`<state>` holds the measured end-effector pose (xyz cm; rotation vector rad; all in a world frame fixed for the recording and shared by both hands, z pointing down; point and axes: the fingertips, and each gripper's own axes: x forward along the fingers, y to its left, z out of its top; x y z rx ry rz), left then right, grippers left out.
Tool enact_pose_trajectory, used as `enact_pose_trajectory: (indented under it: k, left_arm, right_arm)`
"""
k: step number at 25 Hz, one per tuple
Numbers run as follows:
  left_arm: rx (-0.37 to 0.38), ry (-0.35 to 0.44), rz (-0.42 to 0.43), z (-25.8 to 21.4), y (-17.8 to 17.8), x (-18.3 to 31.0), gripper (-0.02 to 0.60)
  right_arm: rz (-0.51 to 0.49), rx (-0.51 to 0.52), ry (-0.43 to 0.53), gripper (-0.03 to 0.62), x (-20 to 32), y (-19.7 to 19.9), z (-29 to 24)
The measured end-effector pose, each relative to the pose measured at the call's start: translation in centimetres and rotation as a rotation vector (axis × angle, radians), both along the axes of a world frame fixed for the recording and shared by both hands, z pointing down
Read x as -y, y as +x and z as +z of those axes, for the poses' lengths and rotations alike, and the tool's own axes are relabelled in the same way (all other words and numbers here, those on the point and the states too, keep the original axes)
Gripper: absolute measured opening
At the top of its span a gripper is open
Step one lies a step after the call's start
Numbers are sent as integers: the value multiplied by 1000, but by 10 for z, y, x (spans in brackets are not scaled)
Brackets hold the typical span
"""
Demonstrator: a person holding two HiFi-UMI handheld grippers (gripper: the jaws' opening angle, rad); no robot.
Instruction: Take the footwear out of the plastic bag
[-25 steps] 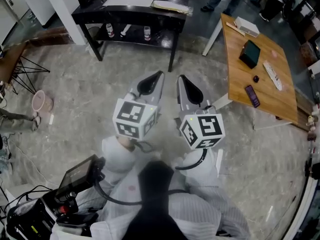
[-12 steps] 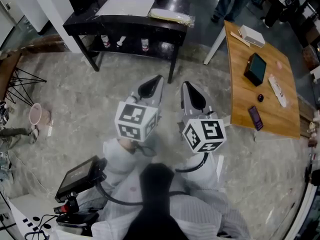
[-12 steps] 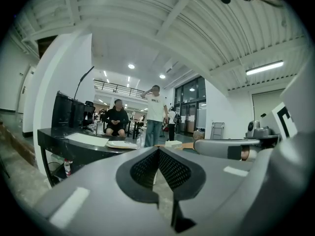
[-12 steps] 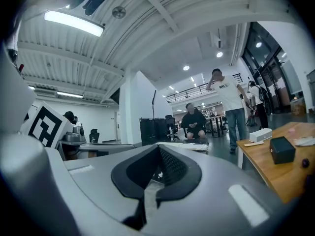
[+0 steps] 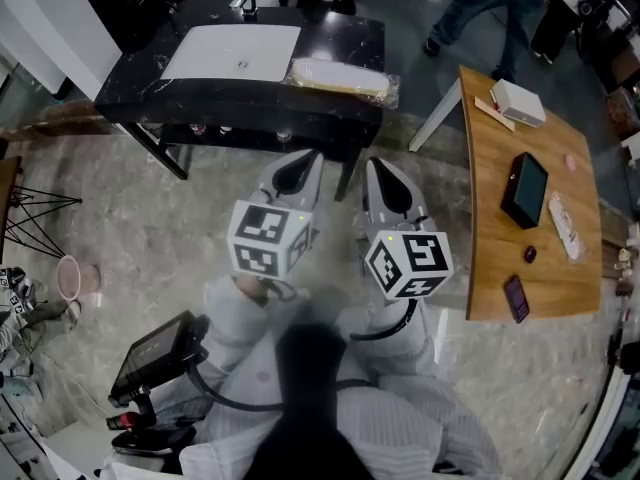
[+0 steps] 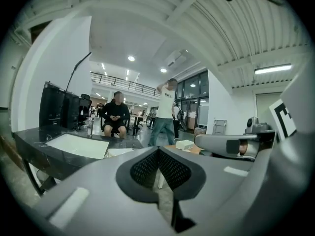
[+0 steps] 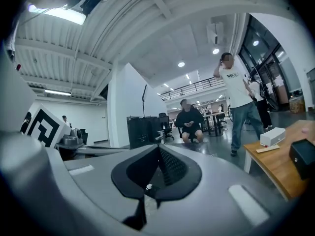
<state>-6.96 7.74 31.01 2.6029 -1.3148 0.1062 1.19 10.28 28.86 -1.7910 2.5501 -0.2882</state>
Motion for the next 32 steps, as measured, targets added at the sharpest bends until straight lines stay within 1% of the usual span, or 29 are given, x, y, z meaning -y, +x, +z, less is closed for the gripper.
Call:
enact_pose_trajectory:
  k: [5, 8, 12, 14, 16, 19, 21, 23, 25, 26, 27, 29, 31, 32]
  left_arm:
    - [4, -44, 5, 28, 11, 84, -2]
    - [32, -77, 28, 48, 22, 145, -2]
    - [53, -117, 37, 53, 38, 224, -2]
    - [65, -151, 35, 58, 43, 261, -2]
    - [74, -207, 32, 70, 47, 292, -2]
    - [61, -282, 58, 84, 52, 331, -2]
    - [42, -336, 100, 92, 50, 349, -2]
    - [17, -397, 129, 100, 40, 363, -2]
    - [-3, -467, 164, 111, 26, 373, 3]
    - [-13, -508, 186, 118, 18, 375, 44]
    - [-25, -551, 212, 124, 11, 377, 101]
    - [-51, -629, 261, 134, -3, 379, 169]
    - [-59, -682, 294, 143, -15, 382, 200]
    - [-54, -703, 308, 148, -20, 384, 216]
  right_arm:
    - [9, 2, -41, 14, 85, 19, 28]
    - [-4, 2, -54, 14, 144, 31, 43]
    - [-19, 5, -86, 14, 220, 56, 48]
    - [-36, 3, -107, 14, 258, 65, 50]
    - [-64, -15, -141, 14, 289, 70, 57]
    - [-97, -10, -208, 14, 325, 80, 76]
    - [-122, 37, -272, 14, 342, 88, 90]
    - [-164, 88, -367, 14, 350, 98, 109]
    - [-196, 116, -472, 14, 353, 112, 131]
    - [-203, 129, -520, 14, 353, 121, 142]
    - [-205, 147, -563, 15, 352, 130, 152]
    - [-208, 206, -634, 15, 350, 148, 169]
    - [-231, 278, -689, 20, 348, 162, 183]
    - [-257, 315, -716, 59, 348, 167, 189]
